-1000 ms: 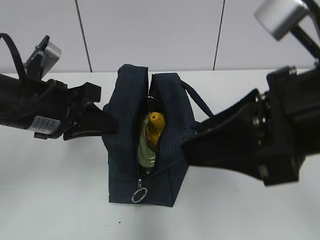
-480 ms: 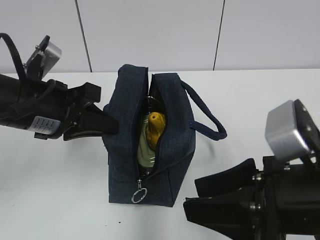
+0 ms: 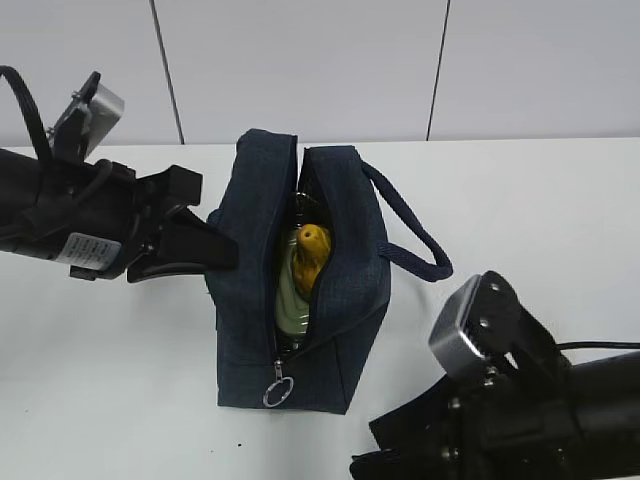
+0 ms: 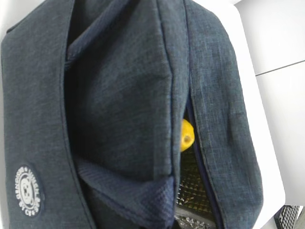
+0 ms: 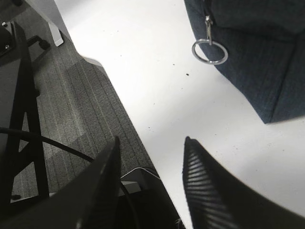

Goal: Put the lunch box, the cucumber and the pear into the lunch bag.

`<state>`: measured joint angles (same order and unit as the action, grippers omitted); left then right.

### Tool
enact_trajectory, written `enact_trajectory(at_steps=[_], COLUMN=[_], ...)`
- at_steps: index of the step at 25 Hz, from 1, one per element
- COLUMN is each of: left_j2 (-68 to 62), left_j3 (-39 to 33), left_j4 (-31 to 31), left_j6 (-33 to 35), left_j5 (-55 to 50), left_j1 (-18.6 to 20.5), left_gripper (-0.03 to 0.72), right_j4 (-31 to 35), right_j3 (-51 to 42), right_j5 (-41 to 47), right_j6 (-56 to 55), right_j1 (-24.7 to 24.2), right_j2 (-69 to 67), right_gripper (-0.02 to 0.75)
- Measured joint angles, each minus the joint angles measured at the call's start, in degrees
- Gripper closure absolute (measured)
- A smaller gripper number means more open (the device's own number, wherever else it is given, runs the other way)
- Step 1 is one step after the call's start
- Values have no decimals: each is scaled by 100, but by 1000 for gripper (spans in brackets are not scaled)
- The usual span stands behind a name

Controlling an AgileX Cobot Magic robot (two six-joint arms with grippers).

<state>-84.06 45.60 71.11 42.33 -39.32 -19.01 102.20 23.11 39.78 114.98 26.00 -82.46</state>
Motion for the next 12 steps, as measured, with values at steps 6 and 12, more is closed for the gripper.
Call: enact_trajectory(at_steps=[6, 12], left_j2=[0, 0], left_j3=[0, 0], left_j4=[0, 0], left_j6=[10, 62], left_j5=[-14, -14], left_j1=[0, 0], left_gripper=[704, 704], right_j4=[46, 46], right_j3=[435, 879], right_j5=[101, 122], right_j6=[535, 1180], right_j1=[0, 0], right_j2=[-792, -1399], right_gripper=[395, 395])
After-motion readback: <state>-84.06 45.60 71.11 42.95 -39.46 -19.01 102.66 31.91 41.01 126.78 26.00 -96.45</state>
